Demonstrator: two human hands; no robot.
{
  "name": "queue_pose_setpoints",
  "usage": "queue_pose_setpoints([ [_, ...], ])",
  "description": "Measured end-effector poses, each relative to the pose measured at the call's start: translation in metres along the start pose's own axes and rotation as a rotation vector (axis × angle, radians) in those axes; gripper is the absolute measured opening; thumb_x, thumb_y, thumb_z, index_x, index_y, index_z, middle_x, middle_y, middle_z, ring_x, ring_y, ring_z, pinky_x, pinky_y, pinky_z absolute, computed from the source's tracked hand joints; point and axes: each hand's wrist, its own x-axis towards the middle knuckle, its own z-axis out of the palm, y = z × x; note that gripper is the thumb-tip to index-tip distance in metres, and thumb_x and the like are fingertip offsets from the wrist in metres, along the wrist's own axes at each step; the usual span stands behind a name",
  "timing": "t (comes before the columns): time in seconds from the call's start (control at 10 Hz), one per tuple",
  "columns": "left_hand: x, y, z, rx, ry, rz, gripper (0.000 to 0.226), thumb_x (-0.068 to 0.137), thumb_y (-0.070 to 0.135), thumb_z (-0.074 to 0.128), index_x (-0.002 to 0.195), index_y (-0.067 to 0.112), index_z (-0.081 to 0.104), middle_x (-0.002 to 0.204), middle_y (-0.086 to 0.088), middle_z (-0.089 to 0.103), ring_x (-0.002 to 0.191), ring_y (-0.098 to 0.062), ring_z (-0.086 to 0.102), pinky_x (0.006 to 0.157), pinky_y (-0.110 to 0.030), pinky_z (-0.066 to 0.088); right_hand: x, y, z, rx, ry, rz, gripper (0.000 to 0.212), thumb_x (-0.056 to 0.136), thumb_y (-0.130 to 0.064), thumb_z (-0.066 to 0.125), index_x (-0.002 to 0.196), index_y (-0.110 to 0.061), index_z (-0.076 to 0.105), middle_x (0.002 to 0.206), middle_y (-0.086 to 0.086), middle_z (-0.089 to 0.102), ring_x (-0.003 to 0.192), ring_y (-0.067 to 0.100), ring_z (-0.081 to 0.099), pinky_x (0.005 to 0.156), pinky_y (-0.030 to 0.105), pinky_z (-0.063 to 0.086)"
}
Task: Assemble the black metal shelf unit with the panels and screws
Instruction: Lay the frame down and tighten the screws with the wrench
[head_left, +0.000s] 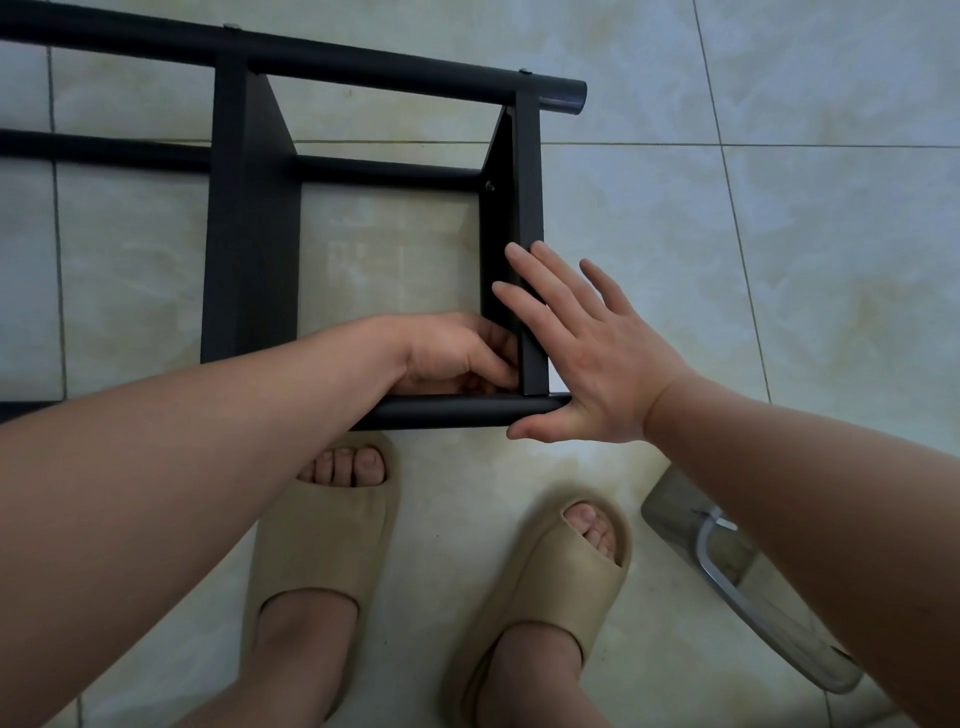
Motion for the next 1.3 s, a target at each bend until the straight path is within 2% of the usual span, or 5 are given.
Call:
queue_pose_setpoints([
  [0.2,-0.0004,-0.0006,0.0002,0.040,-0.036,-0.075,0.014,0.093,0.002,0.054,0.093,0.004,0.068,0.087,-0.014,0.067,0.084,-0.025,0.064,0.081,-0.037,0.048,0.0000,-0.0007,-0.0001,0.003,0.005,0.001,0.115,0.077,-0.089,0.038,0.159,-0.009,0.025,0.169,0.013,0.010,0.157,0.030,0.008,0.121,0.059,0.020],
  [0.4,0.0005,-0.0001,0.0025,0.136,0.066,-0.012,0.015,0.089,-0.008,0.055,0.103,-0.005,0.062,0.064,-0.008,0.057,0.057,-0.017,0.056,0.056,-0.024,0.047,0.0003,-0.0015,-0.0006,0.006,-0.003,0.002,0.116,0.077,-0.089,0.038,0.159,-0.009,0.025,0.169,0.013,0.010,0.157,0.030,0.008,0.122,0.059,0.020],
  [0.8,-0.0006,0.0003,0.0005,0.029,0.016,-0.008,0.024,0.088,-0.014,0.050,0.108,-0.004,0.059,0.073,-0.013,0.059,0.066,-0.021,0.060,0.063,-0.026,0.051,0.0002,-0.0010,-0.0009,0.003,-0.011,0.005,0.116,0.077,-0.090,0.038,0.159,-0.009,0.024,0.169,0.012,0.008,0.157,0.029,0.005,0.122,0.058,0.018],
  [1.2,0.0001,-0.0014,-0.0002,0.051,-0.022,-0.066,0.031,0.089,-0.005,0.051,0.072,0.011,0.072,0.069,-0.006,0.066,0.063,-0.017,0.064,0.064,-0.029,0.050,-0.0001,-0.0008,-0.0003,0.006,0.005,-0.001,0.115,0.077,-0.089,0.038,0.159,-0.009,0.025,0.169,0.013,0.011,0.157,0.030,0.008,0.121,0.060,0.021],
  [1.3,0.0015,-0.0023,0.0012,0.091,0.061,-0.047,0.013,0.086,-0.008,0.054,0.088,-0.002,0.065,0.069,-0.012,0.061,0.062,-0.022,0.061,0.063,-0.031,0.048,0.0000,-0.0011,0.0000,0.006,0.006,-0.002,0.115,0.077,-0.089,0.038,0.159,-0.008,0.025,0.169,0.013,0.011,0.156,0.030,0.008,0.121,0.060,0.021],
])
